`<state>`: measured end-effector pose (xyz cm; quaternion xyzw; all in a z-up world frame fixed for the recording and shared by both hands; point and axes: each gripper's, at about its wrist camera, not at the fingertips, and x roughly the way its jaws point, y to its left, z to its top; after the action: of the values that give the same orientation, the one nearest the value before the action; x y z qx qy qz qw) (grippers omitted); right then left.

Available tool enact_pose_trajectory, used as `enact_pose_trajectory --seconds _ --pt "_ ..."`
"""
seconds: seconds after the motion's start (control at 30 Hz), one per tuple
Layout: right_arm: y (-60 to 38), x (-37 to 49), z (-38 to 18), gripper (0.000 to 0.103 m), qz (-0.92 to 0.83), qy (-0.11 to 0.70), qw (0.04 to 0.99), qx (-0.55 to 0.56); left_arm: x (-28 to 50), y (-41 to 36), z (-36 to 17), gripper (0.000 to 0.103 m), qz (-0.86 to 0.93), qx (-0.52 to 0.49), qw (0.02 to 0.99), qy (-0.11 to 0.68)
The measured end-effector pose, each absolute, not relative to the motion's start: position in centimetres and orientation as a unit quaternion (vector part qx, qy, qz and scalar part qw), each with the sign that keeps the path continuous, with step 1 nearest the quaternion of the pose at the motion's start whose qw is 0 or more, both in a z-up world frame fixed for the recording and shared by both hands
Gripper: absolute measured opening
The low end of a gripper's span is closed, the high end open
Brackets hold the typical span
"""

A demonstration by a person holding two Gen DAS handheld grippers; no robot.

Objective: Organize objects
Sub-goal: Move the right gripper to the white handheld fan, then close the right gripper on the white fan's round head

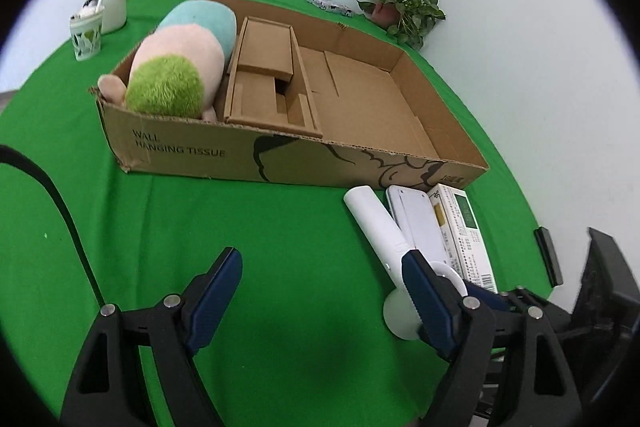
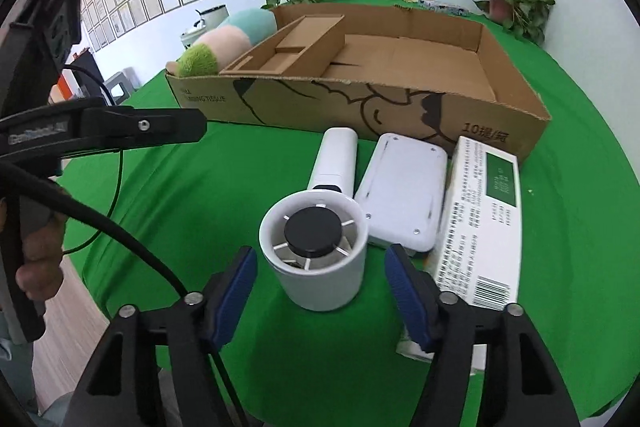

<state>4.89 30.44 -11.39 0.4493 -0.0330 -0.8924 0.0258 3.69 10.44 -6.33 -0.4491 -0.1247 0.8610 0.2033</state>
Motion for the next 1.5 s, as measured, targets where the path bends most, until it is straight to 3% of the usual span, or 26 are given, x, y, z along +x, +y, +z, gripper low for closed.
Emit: enact_pose_trajectory --seconds 0.37,0.4,0.5,0.57,0.7,0.8,0.9,0.97,1.0,1.03,1.07,1.23,1.5 --pt "28.5 5.0 -12.2 0.055 -0.873 -0.078 0.066 0.477 1.6 9.8 -8.3 0.081 0.821 -0.489 0.237 -0.175" --pt "28.3 5.1 -12.3 0.058 -0.874 -0.08 0.067 0.476 1.3 10.2 -8.7 0.081 0.812 -0.498 0.247 -0.176" --pt "28.1 4.7 -12.8 0.081 -0.866 -0.09 0.069 0.488 0.4 12.0 -10.2 0.081 0.776 -0.531 0.285 -0.185" --pt "27.9 4.4 -13.0 0.081 -0.863 -0.089 0.066 0.493 0.1 12.9 -10.9 0.081 0.756 -0.542 0.309 -0.2" --pt "27.3 4.0 -12.6 0.101 -0.87 -0.074 0.063 0.484 -0.5 14.1 -11.8 0.081 0.737 -0.556 0.319 -0.212" --pt "27.0 4.0 -12.2 0.101 -0.88 -0.061 0.058 0.468 -0.9 14.4 -12.7 0.077 0.717 -0.57 0.324 -0.236" --pt "26.9 4.0 -12.2 0.098 -0.883 -0.061 0.06 0.462 -1.0 14.8 -13.2 0.063 0.705 -0.58 0.332 -0.237" --pt "26.8 4.0 -12.4 0.088 -0.88 -0.063 0.063 0.466 -1.0 15.0 -13.6 0.055 0.7 -0.586 0.333 -0.236" --pt "26.8 4.0 -12.6 0.077 -0.88 -0.061 0.061 0.468 -1.0 15.0 -13.7 0.052 0.699 -0.584 0.335 -0.24" --pt "26.7 4.0 -12.7 0.058 -0.88 -0.058 0.055 0.468 -0.9 15.0 -13.9 0.049 0.697 -0.585 0.336 -0.242" --pt "26.7 3.9 -12.7 0.055 -0.882 -0.054 0.046 0.467 -0.9 15.1 -14.1 0.046 0.697 -0.585 0.336 -0.245" --pt "26.2 5.0 -12.9 0.054 -0.889 -0.045 0.032 0.454 -0.4 15.1 -14.9 0.032 0.694 -0.584 0.332 -0.259" --pt "25.9 6.4 -13.4 0.054 -0.9 -0.032 0.036 0.433 0.5 15.4 -14.9 0.031 0.696 -0.581 0.342 -0.248"
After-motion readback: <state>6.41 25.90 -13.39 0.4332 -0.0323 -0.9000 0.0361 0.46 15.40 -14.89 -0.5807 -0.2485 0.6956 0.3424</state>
